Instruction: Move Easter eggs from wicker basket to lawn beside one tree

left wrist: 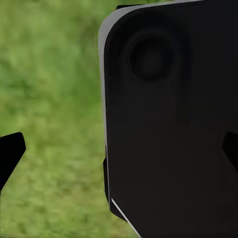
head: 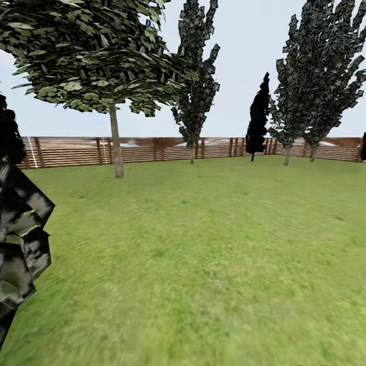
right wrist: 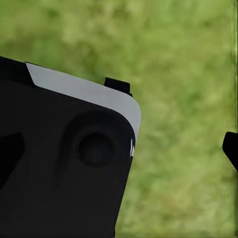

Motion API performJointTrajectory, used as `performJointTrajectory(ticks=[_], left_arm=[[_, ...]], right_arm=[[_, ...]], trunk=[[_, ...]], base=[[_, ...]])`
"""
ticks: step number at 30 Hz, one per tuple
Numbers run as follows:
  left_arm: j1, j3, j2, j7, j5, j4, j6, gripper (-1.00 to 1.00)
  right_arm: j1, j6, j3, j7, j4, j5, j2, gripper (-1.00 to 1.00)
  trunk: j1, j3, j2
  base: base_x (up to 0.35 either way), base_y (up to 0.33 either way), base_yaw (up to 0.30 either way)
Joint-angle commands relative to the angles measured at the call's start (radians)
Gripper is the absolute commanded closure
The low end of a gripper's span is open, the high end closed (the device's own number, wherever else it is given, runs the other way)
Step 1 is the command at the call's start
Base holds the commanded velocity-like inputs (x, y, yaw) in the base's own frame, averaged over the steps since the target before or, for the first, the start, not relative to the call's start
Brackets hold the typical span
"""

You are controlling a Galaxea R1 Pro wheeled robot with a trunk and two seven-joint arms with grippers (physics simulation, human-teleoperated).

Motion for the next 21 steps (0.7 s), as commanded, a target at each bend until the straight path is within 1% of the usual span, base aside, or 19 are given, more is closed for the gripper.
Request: performJointTrajectory(ticks=[1,12,17,21], left_arm=[[0.0,-0.003,0.001,0.001,-0.001,0.0,-0.002,-1.0],[0.0,-0.002,0.001,0.001,-0.001,-0.002,-0.002,-1.0],[0.0,-0.002,0.001,0.001,-0.001,-0.002,-0.002,-1.0],[0.0,-0.001,0.001,0.001,-0.001,-0.002,-0.002,-1.0]], right_arm=[[-0.002,-0.007,0.005,0.001,0.004,0.002,0.0,-1.0],[-0.001,-0.007,0.005,0.0,0.004,0.002,0.0,-1.0],[-0.001,-0.007,0.005,0.0,0.004,0.002,0.0,-1.0],[-0.001,-0.007,0.005,0.0,0.004,0.002,0.0,-1.0]], trunk=[[0.0,-0.001,0.0],[0.0,-0.001,0.0],[0.0,-0.001,0.0],[0.0,-0.001,0.0]], base=[[0.195,-0.279,-0.259],[0.195,-0.279,-0.264],[0.234,-0.246,-0.21],[0.273,-0.183,-0.186]])
